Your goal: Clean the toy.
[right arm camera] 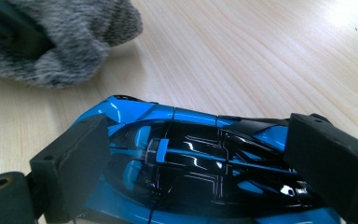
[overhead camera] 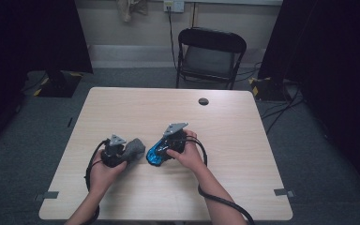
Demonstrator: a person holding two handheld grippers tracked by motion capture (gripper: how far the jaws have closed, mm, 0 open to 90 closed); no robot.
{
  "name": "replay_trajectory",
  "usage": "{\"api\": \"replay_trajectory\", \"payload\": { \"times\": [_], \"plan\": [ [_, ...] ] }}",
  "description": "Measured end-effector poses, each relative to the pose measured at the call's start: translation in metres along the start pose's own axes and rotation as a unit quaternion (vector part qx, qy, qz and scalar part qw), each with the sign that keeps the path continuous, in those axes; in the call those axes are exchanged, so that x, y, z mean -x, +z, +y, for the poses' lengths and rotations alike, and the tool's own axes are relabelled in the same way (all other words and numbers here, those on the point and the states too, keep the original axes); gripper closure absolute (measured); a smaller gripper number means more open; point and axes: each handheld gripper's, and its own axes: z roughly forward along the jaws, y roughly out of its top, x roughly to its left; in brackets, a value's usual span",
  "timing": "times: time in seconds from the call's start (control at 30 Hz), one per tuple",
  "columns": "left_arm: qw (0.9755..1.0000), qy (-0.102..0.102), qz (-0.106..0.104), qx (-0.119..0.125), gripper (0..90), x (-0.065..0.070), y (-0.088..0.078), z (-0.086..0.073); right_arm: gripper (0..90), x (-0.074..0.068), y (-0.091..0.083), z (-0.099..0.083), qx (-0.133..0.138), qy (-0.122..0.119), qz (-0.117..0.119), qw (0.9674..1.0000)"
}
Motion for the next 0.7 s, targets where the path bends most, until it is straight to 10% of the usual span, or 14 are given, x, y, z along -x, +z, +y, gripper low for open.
{"api": "replay_trajectory", "payload": {
  "times": [0.23, 0.7],
  "plan": [
    [0.9986, 0.03, -0.023, -0.036, 71.1, 0.019, 0.017, 0.0, 6.5, -0.001, 0.0, -0.001, 0.004, 0.004, -0.003, 1.0],
    [0.9943, 0.023, -0.085, -0.06, 71.9, 0.041, 0.009, -0.007, 6.6, -0.004, 0.002, 0.0, 0.007, 0.005, -0.012, 0.9999]
  ]
}}
